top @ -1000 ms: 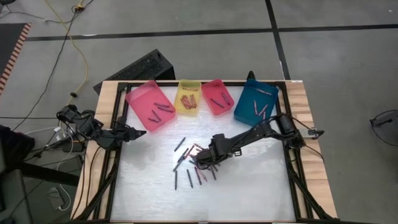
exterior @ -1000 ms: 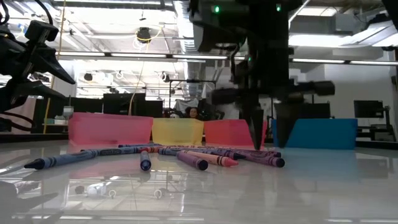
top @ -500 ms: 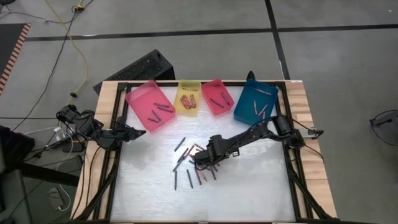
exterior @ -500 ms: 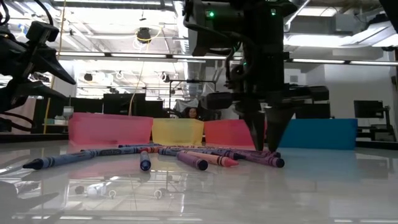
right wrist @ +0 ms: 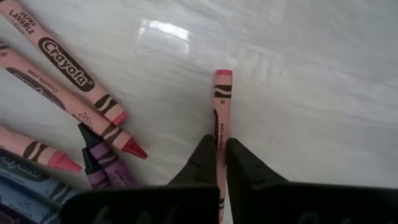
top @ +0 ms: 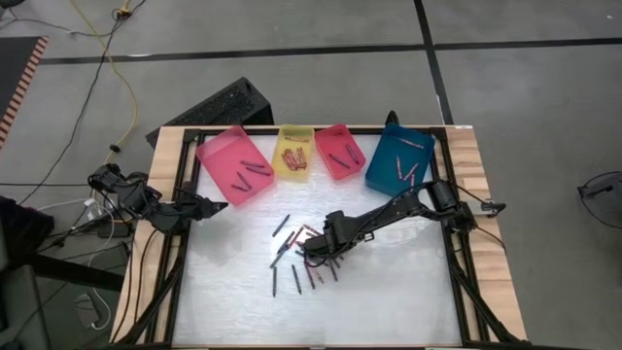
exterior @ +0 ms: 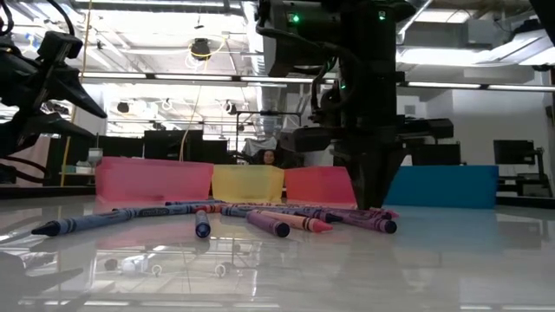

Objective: Sort crayons
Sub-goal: Put the pink crayon into the blue bin

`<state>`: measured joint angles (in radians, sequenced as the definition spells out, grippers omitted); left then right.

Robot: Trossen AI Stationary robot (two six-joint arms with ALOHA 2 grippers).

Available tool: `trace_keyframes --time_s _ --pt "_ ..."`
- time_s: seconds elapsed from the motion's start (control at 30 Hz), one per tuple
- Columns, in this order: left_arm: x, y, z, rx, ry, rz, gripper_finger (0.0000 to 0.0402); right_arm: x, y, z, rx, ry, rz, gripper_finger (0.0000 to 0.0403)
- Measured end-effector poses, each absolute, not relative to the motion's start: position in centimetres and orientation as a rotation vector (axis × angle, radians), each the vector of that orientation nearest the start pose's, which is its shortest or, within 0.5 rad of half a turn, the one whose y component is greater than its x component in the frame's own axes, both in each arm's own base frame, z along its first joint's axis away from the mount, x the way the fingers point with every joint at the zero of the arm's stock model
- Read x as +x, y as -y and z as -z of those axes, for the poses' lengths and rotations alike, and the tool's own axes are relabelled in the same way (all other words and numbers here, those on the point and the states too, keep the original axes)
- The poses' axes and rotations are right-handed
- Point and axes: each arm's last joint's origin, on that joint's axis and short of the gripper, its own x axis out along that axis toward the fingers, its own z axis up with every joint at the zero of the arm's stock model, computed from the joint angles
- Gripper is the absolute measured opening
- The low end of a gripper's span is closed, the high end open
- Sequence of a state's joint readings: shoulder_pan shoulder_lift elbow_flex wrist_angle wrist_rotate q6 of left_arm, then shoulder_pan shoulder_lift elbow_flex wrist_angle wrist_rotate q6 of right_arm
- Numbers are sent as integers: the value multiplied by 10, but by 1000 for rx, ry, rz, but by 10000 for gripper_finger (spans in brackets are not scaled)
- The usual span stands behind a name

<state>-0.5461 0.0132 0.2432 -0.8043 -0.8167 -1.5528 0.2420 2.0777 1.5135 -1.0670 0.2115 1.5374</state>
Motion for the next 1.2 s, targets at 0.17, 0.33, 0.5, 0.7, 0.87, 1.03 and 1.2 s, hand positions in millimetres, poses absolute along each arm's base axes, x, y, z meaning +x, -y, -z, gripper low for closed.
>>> trace_keyframes --time_s 0.17,0.33,0.5,0.7,0.87,1.03,1.2 --pt "57 10 -174 -1153 -136 -532 165 374 -85 -168 805 -1218 1127 10" --pt "57 10 -174 -1154 -134 -533 165 374 -80 -190 703 -1326 1118 9" --pt "57 10 -174 -1165 -130 -535 165 370 -70 -212 569 -1403 1125 9" --pt "57 10 -174 -1178 -126 -537 165 352 -45 -246 480 -1364 1153 8" --pt "57 10 -174 -1191 -123 -538 165 316 -17 -281 507 -1211 1234 8" --pt "57 10 -174 -1192 -122 -538 165 264 11 -302 608 -1027 1373 8" --pt "57 10 -174 -1194 -110 -546 165 220 35 -297 734 -857 1493 8"
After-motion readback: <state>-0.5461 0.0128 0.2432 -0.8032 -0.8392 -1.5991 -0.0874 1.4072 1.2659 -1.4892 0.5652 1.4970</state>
